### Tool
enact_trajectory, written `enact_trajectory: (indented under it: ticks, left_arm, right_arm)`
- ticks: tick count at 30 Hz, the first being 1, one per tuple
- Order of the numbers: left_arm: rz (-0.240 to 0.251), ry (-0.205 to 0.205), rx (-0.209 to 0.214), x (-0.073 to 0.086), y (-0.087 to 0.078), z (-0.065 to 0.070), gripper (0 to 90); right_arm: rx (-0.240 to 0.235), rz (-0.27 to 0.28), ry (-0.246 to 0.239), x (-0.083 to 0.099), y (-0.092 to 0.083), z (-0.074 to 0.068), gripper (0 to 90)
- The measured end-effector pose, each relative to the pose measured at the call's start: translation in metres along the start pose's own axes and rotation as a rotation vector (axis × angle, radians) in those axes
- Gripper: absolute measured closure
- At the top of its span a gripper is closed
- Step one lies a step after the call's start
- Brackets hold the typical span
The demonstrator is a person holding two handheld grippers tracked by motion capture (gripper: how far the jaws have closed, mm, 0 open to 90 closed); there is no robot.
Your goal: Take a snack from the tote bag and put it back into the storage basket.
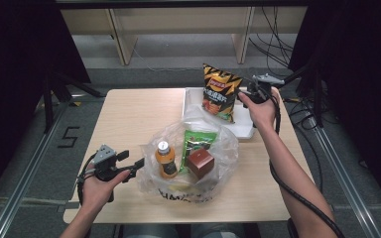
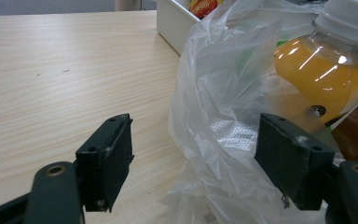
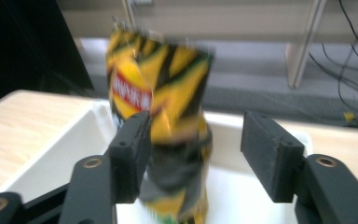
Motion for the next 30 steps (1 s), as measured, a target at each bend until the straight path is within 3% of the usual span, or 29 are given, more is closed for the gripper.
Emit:
enact_trajectory:
  ticks: [3,5,6,8,9,10,11,14,20,22,23,24,28,30]
  left_arm:
    - [0.000,0.001,0.001,0.000,0.000,0.000,26.8]
    - [0.000,-0.003,-0.001,0.000,0.000,0.000,26.8]
    - [0.001,-0.002,-0.001,0.000,0.000,0.000,26.8]
    - [0.000,-0.002,-0.001,0.000,0.000,0.000,26.8]
    - [0.000,-0.001,-0.001,0.000,0.000,0.000,26.7]
    - [0.001,-0.001,-0.001,0.000,0.000,0.000,26.8]
    - [0.000,-0.001,-0.001,0.000,0.000,0.000,26.8]
    - [0.001,-0.005,-0.001,0.000,0.000,0.000,26.8]
    - [-0.002,-0.002,-0.003,0.001,-0.001,-0.001,26.8]
    - [-0.003,-0.002,-0.004,0.001,-0.001,-0.001,26.8]
    - [-0.001,-0.005,-0.004,0.001,-0.001,-0.001,26.8]
    - [-0.001,-0.004,-0.002,0.001,-0.001,-0.001,26.8]
    - [-0.002,-0.003,-0.001,0.001,0.000,-0.001,26.8]
    - [-0.001,-0.003,-0.001,0.001,0.000,0.000,26.8]
  right_arm:
    - [-0.001,-0.051,0.023,0.015,-0.002,-0.002,56.2]
    - [-0.026,-0.097,0.053,0.025,-0.003,-0.006,70.5]
    - [-0.044,-0.114,0.032,0.029,-0.002,-0.007,77.5]
    - [-0.066,-0.151,0.040,0.035,0.001,-0.012,87.9]
    - [-0.077,-0.160,-0.017,0.038,0.004,-0.010,90.0]
    - [-0.105,-0.194,-0.022,0.042,0.004,-0.013,90.0]
    - [-0.105,-0.198,-0.053,0.044,0.008,-0.013,90.0]
    - [-0.107,-0.236,-0.064,0.050,0.017,-0.018,90.0]
    - [-0.086,-0.317,-0.039,0.063,0.030,-0.020,90.0]
    - [-0.078,-0.316,-0.045,0.066,0.034,-0.020,90.0]
    - [-0.083,-0.335,-0.015,0.068,0.033,-0.023,90.0]
    - [-0.080,-0.323,-0.051,0.070,0.037,-0.020,90.0]
    - [-0.075,-0.353,-0.039,0.077,0.040,-0.021,90.0]
    - [-0.071,-0.340,-0.085,0.078,0.043,-0.017,90.0]
Point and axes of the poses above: each handheld gripper's, and its own axes: y roughly forward along the jaws, x roughly out of its underside, z roughly to its right, the point moved 4 cm from there along y, roughly forward along the jaws, and after that the axes turned 1 degree about -y, right-handed, at the moved point
